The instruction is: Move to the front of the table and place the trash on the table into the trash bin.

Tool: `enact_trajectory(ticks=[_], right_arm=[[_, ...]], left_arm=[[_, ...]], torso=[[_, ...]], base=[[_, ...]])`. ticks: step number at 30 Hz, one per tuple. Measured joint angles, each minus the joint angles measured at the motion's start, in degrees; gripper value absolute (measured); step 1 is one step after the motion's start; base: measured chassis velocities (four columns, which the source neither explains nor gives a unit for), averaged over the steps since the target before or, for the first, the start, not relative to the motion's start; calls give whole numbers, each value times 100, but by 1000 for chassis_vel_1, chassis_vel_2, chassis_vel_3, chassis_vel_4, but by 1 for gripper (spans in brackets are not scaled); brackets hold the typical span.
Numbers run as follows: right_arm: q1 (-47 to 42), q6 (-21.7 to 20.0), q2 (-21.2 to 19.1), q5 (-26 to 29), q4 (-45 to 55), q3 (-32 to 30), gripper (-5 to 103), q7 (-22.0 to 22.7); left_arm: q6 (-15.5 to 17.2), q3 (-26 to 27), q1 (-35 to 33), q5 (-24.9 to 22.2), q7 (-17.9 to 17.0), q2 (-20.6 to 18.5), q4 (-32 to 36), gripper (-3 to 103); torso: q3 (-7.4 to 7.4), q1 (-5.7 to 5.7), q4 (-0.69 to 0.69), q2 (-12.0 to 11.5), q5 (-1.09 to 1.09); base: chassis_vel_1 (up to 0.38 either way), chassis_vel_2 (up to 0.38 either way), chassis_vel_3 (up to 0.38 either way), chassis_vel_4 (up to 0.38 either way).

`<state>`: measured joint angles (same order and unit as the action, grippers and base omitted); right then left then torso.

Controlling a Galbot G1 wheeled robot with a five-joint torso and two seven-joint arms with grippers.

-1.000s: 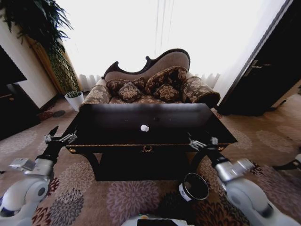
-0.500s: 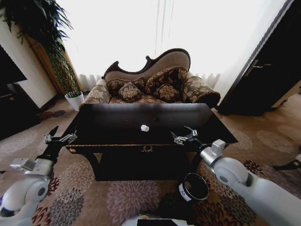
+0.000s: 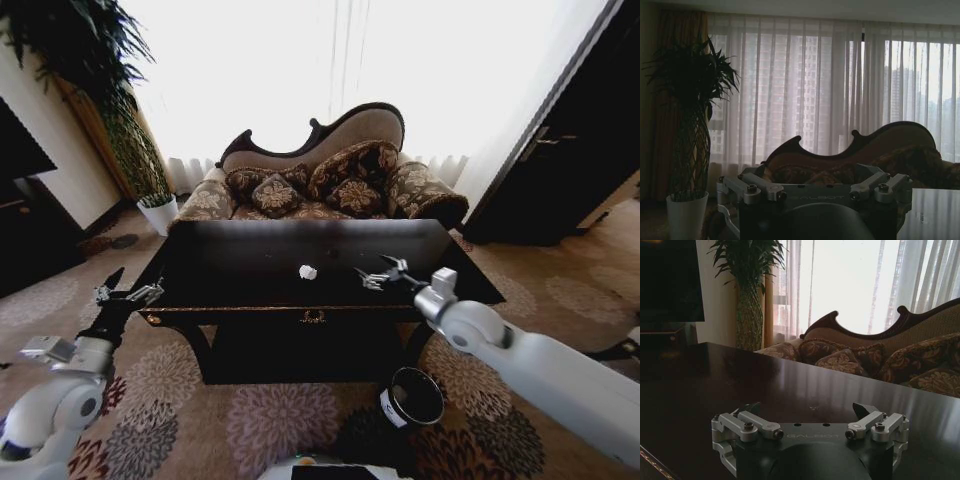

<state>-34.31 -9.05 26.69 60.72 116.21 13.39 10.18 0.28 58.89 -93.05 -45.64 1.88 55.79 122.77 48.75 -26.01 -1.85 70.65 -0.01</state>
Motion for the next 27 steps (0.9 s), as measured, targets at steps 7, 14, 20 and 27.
enact_trajectory(ticks=[7,14,20,27], right_arm=[[710,-33,228,1,-289,931,100,3],[1650,-105,660,-38,-562,1955,100,28],[2180,-141,996,-43,-807,2454,100,78],[2312,-163,1114,-6,-851,2614,100,93]], left_arm=[[0,0,0,0,1,0,0,100],[0,0,0,0,-1,0,0,100],[0,0,0,0,1,0,0,100],[0,0,0,0,1,0,0,100]], torso=[[0,0,-2,0,-1],[0,0,-2,0,-1],[0,0,0,0,-2],[0,0,-1,0,-1]], base=[[0,0,0,0],[0,0,0,0],[0,0,0,0],[0,0,0,0]])
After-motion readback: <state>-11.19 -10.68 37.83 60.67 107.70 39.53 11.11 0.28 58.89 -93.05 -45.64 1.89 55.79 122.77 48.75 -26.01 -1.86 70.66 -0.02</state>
